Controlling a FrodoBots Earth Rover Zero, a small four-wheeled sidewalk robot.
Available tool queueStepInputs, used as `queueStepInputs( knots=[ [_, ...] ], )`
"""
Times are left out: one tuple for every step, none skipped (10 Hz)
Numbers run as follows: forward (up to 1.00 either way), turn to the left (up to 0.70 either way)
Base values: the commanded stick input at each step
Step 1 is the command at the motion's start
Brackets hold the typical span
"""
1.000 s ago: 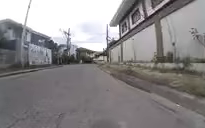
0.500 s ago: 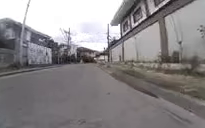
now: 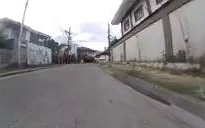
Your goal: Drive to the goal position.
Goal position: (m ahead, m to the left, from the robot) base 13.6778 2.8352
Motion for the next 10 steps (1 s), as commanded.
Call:
queueStepInputs(
  knots=[
    [0.68, 0.0],
    [0.68, 0.0],
    [0.68, 0.0],
    [0.68, 0.0],
    [0.68, 0.0],
    [0.68, 0.0],
    [0.68, 0.0],
    [0.68, 0.0],
    [0.68, 0.0],
    [0.68, 0.0]
  ],
)
